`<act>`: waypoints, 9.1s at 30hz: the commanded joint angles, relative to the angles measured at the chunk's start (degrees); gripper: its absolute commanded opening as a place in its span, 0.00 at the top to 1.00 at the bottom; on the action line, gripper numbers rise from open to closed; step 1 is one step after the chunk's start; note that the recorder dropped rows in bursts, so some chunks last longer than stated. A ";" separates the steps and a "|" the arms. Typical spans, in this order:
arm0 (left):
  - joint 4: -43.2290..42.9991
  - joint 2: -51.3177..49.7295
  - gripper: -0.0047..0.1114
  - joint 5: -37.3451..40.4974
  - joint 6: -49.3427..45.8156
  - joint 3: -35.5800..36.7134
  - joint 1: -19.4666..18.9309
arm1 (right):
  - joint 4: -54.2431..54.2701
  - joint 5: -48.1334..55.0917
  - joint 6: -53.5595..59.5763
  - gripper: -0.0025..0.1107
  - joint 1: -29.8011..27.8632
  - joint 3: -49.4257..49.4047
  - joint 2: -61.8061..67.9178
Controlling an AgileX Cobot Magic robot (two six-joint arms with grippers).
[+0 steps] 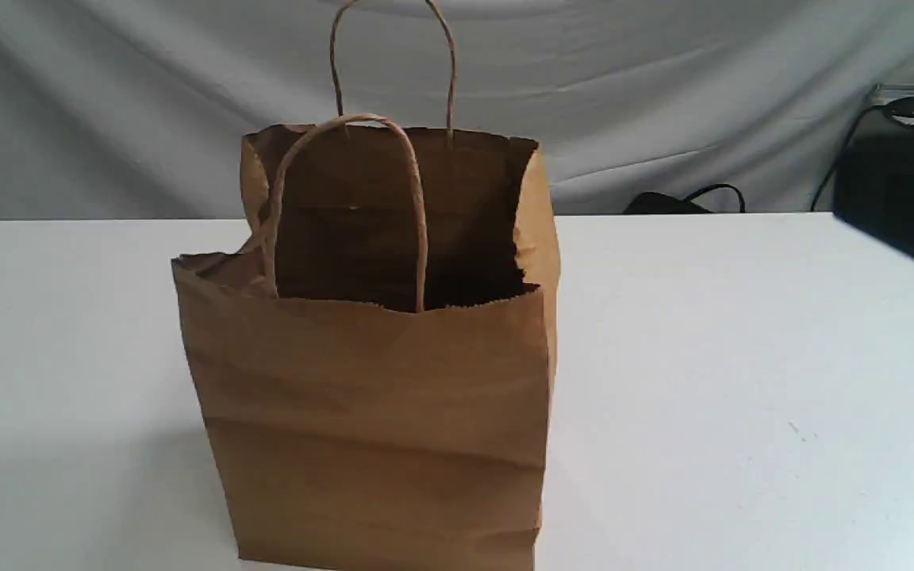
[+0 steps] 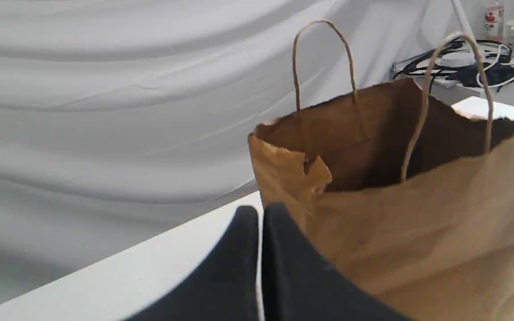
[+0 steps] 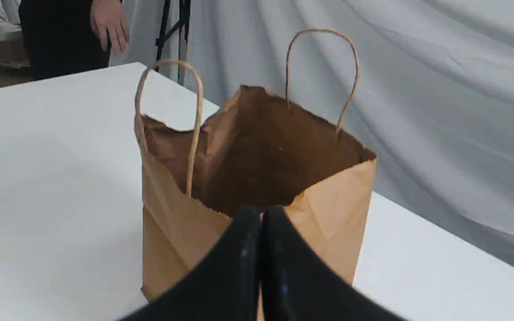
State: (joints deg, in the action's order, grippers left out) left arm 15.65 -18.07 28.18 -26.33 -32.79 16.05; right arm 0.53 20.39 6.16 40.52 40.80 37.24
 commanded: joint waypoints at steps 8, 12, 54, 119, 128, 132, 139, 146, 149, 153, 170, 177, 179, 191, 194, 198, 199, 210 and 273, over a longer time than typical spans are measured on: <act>0.49 5.93 0.96 -0.99 0.80 4.76 -0.06 | 0.10 -4.06 -0.23 0.98 0.03 -1.75 -0.32; 0.59 5.93 0.96 -0.99 0.80 4.76 -0.06 | 0.10 -6.65 -0.23 0.98 0.03 -1.75 -0.32; 0.58 5.93 0.96 -1.04 0.80 4.76 -0.06 | 7.15 -27.60 -1.07 0.98 -17.64 -19.39 -8.35; 0.58 5.93 0.96 -1.02 0.80 4.76 -0.06 | -4.34 -10.61 -7.67 0.98 -39.28 -40.80 -37.24; 0.58 5.93 0.96 -1.02 0.80 4.76 -0.06 | -4.34 -10.61 -7.67 0.98 -39.28 -40.80 -37.24; 0.58 5.93 0.96 -1.02 0.80 4.76 -0.06 | -4.34 -10.61 -7.67 0.98 -39.28 -40.80 -37.24; 1.69 6.83 0.96 -4.46 0.39 6.34 -0.94 | -4.34 -10.61 -7.67 0.98 -39.28 -40.80 -37.24; 8.22 9.42 0.96 -30.08 0.84 21.75 -8.15 | -4.34 -10.73 -7.67 0.98 -39.28 -40.80 -37.24; 10.59 12.83 0.96 -33.30 0.84 27.26 -11.03 | -4.34 -10.73 -7.67 0.98 -39.28 -40.80 -37.24; 10.30 16.90 0.96 -31.34 0.59 30.69 -14.99 | -4.34 -10.72 -7.78 0.98 -39.28 -40.80 -37.24; -0.61 18.07 0.96 -28.71 4.28 32.79 -17.86 | -4.34 -10.72 -7.78 0.98 -39.28 -40.80 -37.24; -17.23 18.07 0.96 -23.70 24.96 32.79 -17.86 | -4.34 -10.72 -7.78 0.98 -39.28 -40.80 -37.24; -17.23 18.07 0.96 -22.95 24.96 32.79 -17.86 | -4.34 -10.72 -7.78 0.98 -39.28 -40.80 -37.24; -17.12 18.07 0.96 -22.74 24.85 32.79 -17.86 | -4.34 -10.72 -7.97 0.98 -39.28 -40.80 -37.24; -17.12 18.07 0.96 -22.74 24.85 32.79 -17.86 | -4.34 -10.72 -7.97 0.98 -39.28 -40.80 -37.24; -17.12 18.07 0.96 -22.74 24.69 32.79 -17.86 | -4.34 -10.72 -7.97 0.98 -39.28 -40.80 -37.24; -17.12 18.07 0.96 -22.74 24.69 32.79 -17.86 | -4.34 -10.72 -7.97 0.98 -39.28 -40.80 -37.24; -17.12 18.07 0.96 -22.74 24.69 32.79 -17.86 | -4.34 -10.72 -7.87 0.98 -39.28 -40.80 -37.24; -17.12 18.07 0.96 -22.74 24.40 32.79 -17.86 | -4.34 -10.72 -7.90 0.98 -39.28 -40.80 -37.24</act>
State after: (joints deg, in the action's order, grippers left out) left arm -1.52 -0.24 5.64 -2.08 -0.26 -1.56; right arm -4.17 9.53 -1.71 1.64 0.16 0.32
